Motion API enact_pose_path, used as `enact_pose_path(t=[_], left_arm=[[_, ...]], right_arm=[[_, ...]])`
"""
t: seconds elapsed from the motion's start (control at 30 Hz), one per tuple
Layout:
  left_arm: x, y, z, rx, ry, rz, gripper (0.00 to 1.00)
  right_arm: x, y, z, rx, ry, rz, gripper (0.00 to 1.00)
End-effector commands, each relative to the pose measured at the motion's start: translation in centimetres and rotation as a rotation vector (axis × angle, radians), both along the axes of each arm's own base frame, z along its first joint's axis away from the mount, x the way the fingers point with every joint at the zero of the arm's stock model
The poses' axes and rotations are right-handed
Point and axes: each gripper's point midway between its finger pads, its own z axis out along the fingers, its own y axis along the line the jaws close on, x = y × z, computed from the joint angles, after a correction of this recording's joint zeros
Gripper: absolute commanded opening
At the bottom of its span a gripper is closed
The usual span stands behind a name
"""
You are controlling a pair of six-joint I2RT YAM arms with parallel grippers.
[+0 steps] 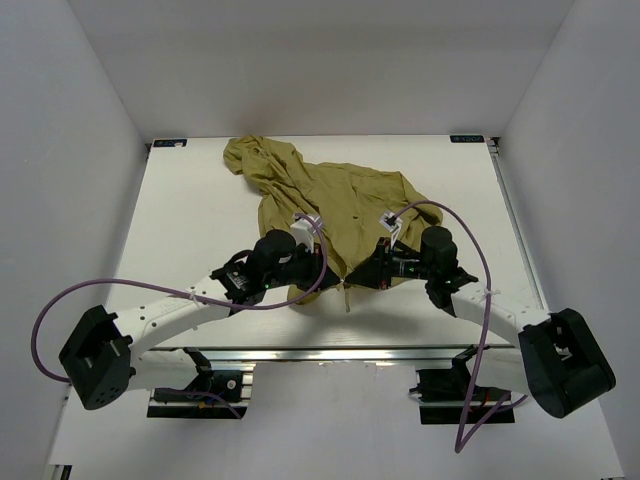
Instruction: Zip up the jacket
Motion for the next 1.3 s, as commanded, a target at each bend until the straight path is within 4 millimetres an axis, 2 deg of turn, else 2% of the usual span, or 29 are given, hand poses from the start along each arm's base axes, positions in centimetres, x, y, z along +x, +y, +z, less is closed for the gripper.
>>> enact_pose_path(t=[0.0,0.13,0.2,0.23,0.27,0.4,0.7,0.93,1.0,1.07,1.1,1.13,1.17,1.2,1.23,1.27], left_arm=[[-0.5,-0.3,1.3,-0.041,-0.025,-0.029,0.00],[-0.9,-0.4,1.4,-0.052,-0.029,-0.053,0.00],[-1.1,-0.3,1.3,-0.053,-0.028,-0.057,0.00],[-1.0,-0.6,2.1,-0.080,-0.050,-0.067,0.00],[-1.2,-0.7,2.2,-0.089,-0.054,-0.082,0.00],[-2.0,-0.9,2.5,-0.106,-0.068,-0.134,0.00],[-5.3,-1.2,2.4,-0.116,-0.072,-0.352,0.00],[-5.3,-0.9,1.3,-0.073,-0.027,-0.340,0.00],[-4.5,-0.6,1.0,-0.046,-0.014,-0.282,0.00],[-3.9,-0.4,0.8,-0.021,0.000,-0.236,0.15],[-3.2,-0.2,0.7,-0.010,0.002,-0.189,0.34],[-3.1,-0.1,0.6,-0.006,0.005,-0.170,0.47],[-2.9,0.1,0.6,-0.005,0.008,-0.153,0.50],[-2.8,0.2,0.6,-0.005,0.016,-0.138,0.63],[-2.5,0.3,0.5,0.000,0.013,-0.115,0.68],[-2.5,0.5,0.5,0.003,0.017,-0.107,0.69]], right_arm=[[-1.0,0.1,1.6,0.032,-0.023,0.055,0.20],[-0.3,0.3,1.5,0.033,0.013,0.017,0.19],[-0.1,0.4,1.5,0.041,0.018,0.012,0.11],[0.0,0.4,1.5,0.043,0.030,0.008,0.02],[0.0,0.5,1.5,0.047,0.032,0.007,0.00],[0.7,0.5,2.1,0.072,0.014,-0.039,0.00],[2.8,-0.2,4.9,0.119,-0.069,-0.197,0.00],[2.6,-0.4,6.0,0.136,-0.085,-0.201,0.00],[2.4,-0.3,5.8,0.125,-0.078,-0.189,0.00],[2.2,-0.4,5.5,0.113,-0.067,-0.183,0.00],[2.1,-0.4,5.1,0.099,-0.059,-0.175,0.00],[1.8,-0.4,5.0,0.094,-0.053,-0.165,0.00],[1.6,-0.4,4.7,0.088,-0.050,-0.149,0.00],[1.2,-0.4,4.3,0.074,-0.044,-0.132,0.00],[1.0,-0.3,3.9,0.058,-0.053,-0.108,0.00],[0.8,-0.3,3.4,0.042,-0.041,-0.097,0.00]])
